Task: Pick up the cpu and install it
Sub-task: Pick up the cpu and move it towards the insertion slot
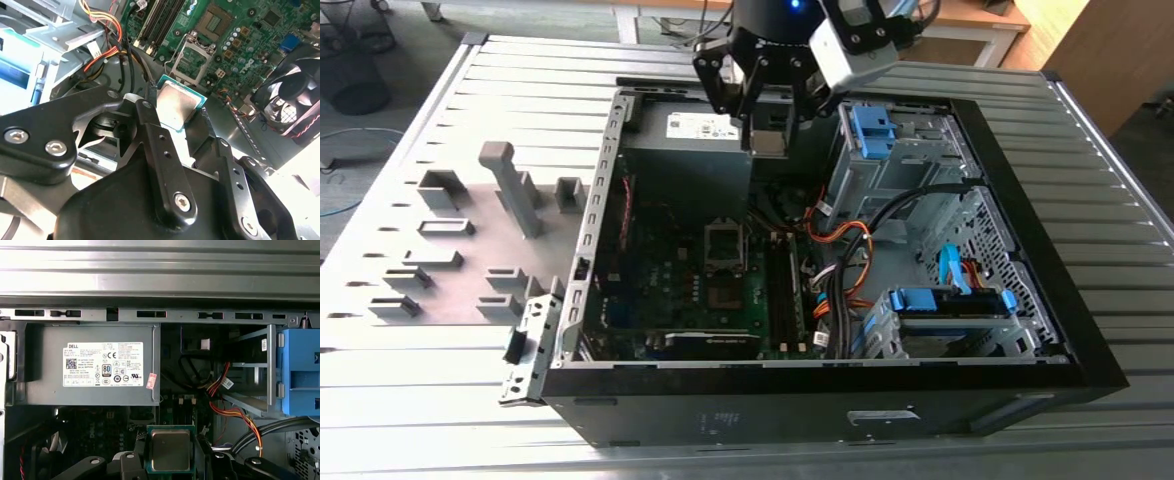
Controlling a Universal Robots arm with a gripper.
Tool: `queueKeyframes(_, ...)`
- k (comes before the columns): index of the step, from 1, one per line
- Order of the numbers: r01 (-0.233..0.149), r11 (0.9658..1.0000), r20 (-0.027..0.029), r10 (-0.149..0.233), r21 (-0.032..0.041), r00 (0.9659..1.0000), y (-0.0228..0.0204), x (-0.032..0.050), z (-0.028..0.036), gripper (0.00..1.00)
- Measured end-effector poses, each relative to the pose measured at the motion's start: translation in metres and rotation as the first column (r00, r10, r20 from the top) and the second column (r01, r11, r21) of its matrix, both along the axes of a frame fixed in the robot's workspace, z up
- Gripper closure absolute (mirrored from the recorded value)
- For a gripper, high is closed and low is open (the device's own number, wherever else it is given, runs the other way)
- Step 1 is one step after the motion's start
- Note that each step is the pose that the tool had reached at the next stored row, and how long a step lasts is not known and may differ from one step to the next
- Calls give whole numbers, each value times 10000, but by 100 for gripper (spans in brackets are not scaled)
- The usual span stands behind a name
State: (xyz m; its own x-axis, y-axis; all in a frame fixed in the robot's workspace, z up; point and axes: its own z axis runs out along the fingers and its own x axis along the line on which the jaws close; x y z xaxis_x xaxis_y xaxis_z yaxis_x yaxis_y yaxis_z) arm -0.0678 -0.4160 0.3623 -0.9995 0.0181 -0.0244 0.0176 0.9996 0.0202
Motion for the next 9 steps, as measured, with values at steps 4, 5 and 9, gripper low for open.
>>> queueKeyframes(4,1,10000,0,-1,0,10000,-53,0,0,53)
queueKeyframes(5,0,10000,1,0,-1,10000,-69,0,0,53)
queueKeyframes(9,0,10000,0,0,-4,10000,-140,0,0,53)
